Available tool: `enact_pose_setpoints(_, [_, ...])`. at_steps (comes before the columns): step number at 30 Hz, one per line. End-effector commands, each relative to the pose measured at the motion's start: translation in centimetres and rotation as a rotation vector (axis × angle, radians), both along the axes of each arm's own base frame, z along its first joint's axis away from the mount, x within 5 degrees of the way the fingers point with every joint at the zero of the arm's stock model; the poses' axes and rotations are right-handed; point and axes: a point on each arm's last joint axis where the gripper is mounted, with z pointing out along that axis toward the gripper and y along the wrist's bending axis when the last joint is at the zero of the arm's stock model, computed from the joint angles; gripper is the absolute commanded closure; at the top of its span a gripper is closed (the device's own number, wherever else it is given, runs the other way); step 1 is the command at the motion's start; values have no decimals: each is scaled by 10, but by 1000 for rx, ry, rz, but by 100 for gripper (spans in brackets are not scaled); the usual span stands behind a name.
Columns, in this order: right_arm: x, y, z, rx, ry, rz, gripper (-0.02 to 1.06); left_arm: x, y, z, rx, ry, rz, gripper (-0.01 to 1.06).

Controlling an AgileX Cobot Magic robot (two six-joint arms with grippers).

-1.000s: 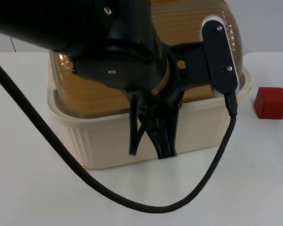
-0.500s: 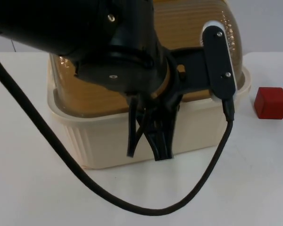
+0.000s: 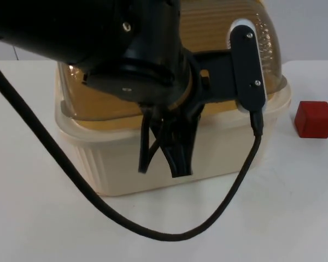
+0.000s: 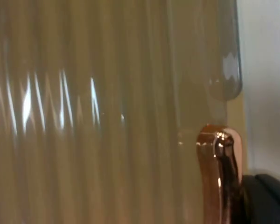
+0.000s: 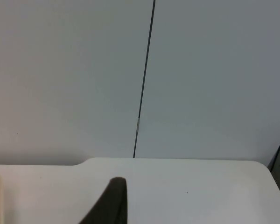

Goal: Open the box lid with the left hand, place the block into the box with the right hand, then close the box lid with the left hand.

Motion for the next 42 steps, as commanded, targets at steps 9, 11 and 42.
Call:
enact_pose_setpoints(9, [-1,0,1,-6,-7,2,4,4,-9,21,-1,-16,-52,105])
enact_pose_setpoints(11, [-1,0,1,-6,-7,2,4,7,-13,29,-16,-31,-64,105])
enact_pose_setpoints(42, [-1,0,2,-7,-7,2,4,74,20,117,-250,-203,109,105])
